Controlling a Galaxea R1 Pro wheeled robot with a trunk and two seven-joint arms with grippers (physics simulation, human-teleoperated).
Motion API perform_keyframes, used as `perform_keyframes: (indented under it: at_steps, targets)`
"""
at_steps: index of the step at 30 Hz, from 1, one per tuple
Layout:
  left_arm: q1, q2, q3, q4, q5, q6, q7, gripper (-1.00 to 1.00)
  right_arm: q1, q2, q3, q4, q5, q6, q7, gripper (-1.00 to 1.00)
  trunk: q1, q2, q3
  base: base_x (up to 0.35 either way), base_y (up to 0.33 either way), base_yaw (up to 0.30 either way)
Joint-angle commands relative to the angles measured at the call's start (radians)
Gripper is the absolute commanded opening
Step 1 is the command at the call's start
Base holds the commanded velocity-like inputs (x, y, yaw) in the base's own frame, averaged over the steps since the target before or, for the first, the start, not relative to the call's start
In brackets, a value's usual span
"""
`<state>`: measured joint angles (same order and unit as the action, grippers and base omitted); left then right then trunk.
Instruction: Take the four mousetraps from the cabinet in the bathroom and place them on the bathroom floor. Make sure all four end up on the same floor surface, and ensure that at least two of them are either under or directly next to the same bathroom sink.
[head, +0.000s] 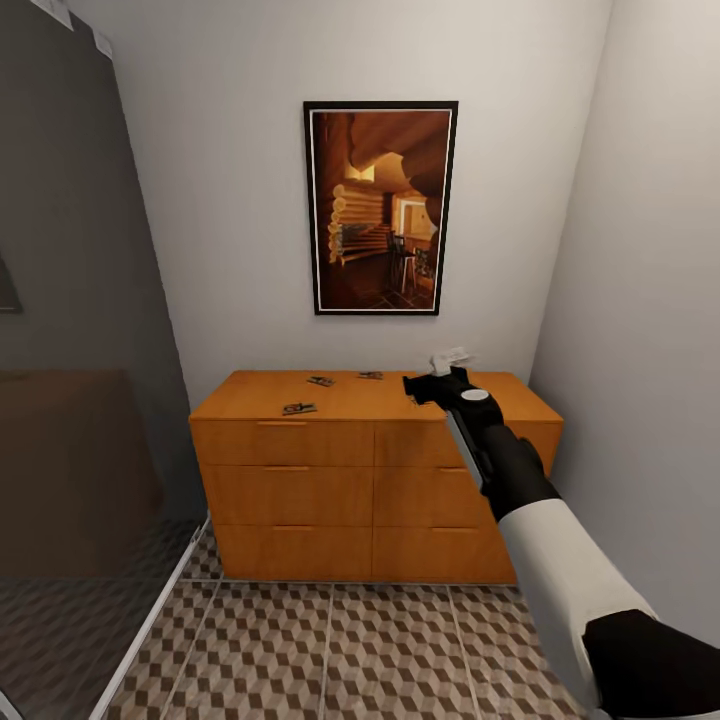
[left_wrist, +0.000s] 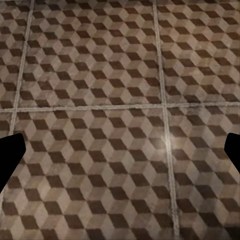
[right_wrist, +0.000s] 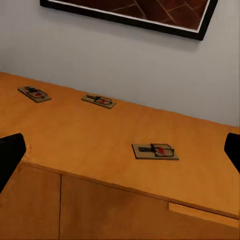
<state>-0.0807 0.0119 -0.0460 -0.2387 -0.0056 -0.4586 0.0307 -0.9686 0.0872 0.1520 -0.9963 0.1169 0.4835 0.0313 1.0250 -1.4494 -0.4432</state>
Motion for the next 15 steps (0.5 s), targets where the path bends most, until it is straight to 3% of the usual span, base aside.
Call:
perform_keyframes:
  at_steps: [1, 5, 15]
  targets:
    - [-0.001, 0.0, -0.005, 0.001, -0.001, -0.003, 0.003, 1.0, -0.001, 0.0, 0.0, -0.009, 0.01, 0.002, 0.027, 1.0, 0.0, -0.001, -0.001, 0.0, 0.0, 0.0]
    - [-0.001, -0.001, -0.006, 0.001, -0.002, -0.004, 0.003, 1.0, -0.003, -0.002, 0.0, -0.033, 0.01, -0.005, 0.131, 1.0, 0.0, -0.001, -0.001, 0.0, 0.0, 0.0]
    - [-0.001, 0.0, -0.006, 0.046, -0.002, -0.005, 0.003, 1.0, -0.001, -0.008, 0.0, -0.035, 0.012, -0.008, 0.174, 1.0, 0.0, -0.001, -0.002, 0.0, 0.0, 0.0]
